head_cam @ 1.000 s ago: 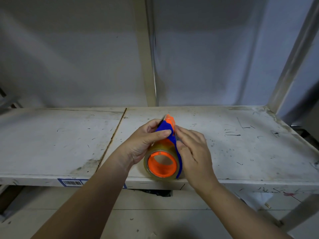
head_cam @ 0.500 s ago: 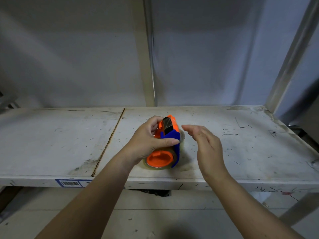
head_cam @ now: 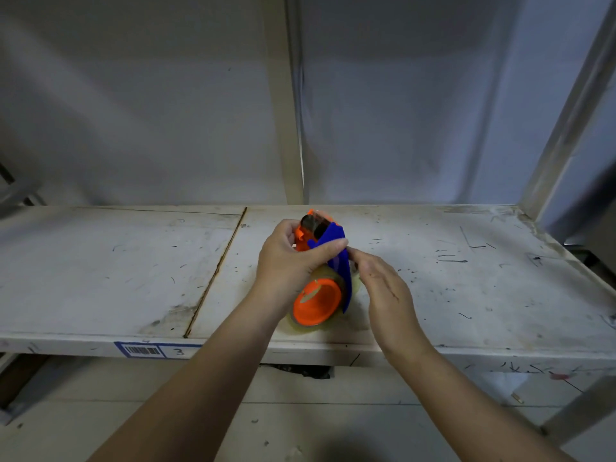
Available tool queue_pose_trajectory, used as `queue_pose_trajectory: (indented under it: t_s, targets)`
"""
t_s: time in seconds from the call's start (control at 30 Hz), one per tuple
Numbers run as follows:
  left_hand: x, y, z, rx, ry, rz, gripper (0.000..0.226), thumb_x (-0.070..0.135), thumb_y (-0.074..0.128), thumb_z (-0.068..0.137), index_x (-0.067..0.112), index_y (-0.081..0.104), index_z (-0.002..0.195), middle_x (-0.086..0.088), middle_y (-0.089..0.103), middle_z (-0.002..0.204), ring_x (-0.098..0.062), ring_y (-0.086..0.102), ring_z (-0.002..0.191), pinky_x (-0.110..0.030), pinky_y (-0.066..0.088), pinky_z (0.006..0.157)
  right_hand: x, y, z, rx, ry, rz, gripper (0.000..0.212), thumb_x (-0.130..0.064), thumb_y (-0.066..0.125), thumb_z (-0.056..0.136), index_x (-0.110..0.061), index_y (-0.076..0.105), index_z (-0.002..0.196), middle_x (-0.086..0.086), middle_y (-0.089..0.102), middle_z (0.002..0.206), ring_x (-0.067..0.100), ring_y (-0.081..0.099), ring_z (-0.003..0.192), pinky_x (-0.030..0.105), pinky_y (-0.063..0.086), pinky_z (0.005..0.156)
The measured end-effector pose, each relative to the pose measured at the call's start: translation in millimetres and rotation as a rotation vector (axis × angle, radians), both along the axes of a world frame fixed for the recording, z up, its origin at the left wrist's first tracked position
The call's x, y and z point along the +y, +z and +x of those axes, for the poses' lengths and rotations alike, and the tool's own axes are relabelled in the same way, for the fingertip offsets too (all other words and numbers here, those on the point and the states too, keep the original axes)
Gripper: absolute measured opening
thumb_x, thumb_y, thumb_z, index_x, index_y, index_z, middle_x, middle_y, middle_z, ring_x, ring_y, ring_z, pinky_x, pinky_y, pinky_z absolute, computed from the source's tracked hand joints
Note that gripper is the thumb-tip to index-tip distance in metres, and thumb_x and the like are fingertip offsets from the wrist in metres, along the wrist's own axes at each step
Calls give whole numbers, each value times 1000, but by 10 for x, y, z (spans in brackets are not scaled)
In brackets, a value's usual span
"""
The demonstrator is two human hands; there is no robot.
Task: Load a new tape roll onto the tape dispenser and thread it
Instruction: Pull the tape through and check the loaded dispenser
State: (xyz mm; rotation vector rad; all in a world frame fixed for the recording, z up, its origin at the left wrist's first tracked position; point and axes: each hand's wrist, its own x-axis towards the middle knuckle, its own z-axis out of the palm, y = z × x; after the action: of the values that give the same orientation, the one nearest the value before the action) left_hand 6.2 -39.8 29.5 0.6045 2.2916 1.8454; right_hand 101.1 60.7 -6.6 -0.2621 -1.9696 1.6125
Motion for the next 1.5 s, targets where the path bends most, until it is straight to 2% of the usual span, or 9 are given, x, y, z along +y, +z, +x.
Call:
queue_pose_trajectory:
  t_s: [0.17,0.27,0.47,0.7,0.9,1.07,1.17,1.33,1.5]
  targets:
    - [139,44,57,-87,176,18,53,54,79,62,24,58,101,3,68,95,-19,66,90,-45,56,85,-14,-71,-8,-222,94,148,60,-18,57,80,-43,34,131,-33,52,101,0,56,96,22,47,81]
    - [197,104,113,-139,180,33,49,53,78,65,24,56,97,4,66,93,-18,65,89,-41,56,84,23,-142,-33,-289,-13,245,59,-18,57,89,-31,29,139,-19,53,102,5,53,91,14,43,71]
    - [234,144,194,-218,26,28,38,42,79,71,30,50,94,8,63,93,-11,62,86,-26,52,68,121,-207,-13,-335,-157,253,29,-24,50,93,-21,48,122,-4,63,100,7,56,82,14,42,62]
    - [152,43,276,-207,-32,2,36,41,75,76,29,48,97,10,59,90,-8,61,84,-23,48,66,118,-209,11,-337,-164,302,25,-24,50,93,-19,50,118,-3,64,97,11,59,82,21,48,67]
    - [100,41,278,-249,-12,1,51,51,68,77,27,44,115,13,58,94,-5,59,85,-20,43,61,83,-225,-12,-331,-174,340,22,-24,50,93,-18,51,114,-3,64,94,10,59,79,21,50,66]
    - [30,-72,320,-268,-80,-66,82,42,77,73,23,31,138,3,54,121,-14,55,104,-20,42,67,121,-209,-7,-319,-233,365,21,-25,50,93,-18,53,112,-1,64,88,14,60,75,25,51,64]
    - [14,-175,342,-239,-113,-82,75,38,79,72,26,36,133,8,57,114,-9,57,99,-18,43,64,103,-204,7,-332,-241,437,23,-27,50,93,-17,52,113,-3,61,86,12,56,71,16,43,56]
    - [-2,-133,317,-286,-9,80,56,47,76,70,26,50,115,5,66,104,-11,66,93,-24,51,69,46,-215,37,-304,-258,606,24,-22,48,91,-15,52,114,6,67,81,22,61,69,33,49,61]
    - [-81,-67,207,-297,61,258,32,41,77,72,33,56,96,1,69,102,-19,70,91,-41,59,80,-28,-186,80,-229,-148,723,31,-28,52,87,-19,51,116,3,69,88,20,62,74,30,49,64]
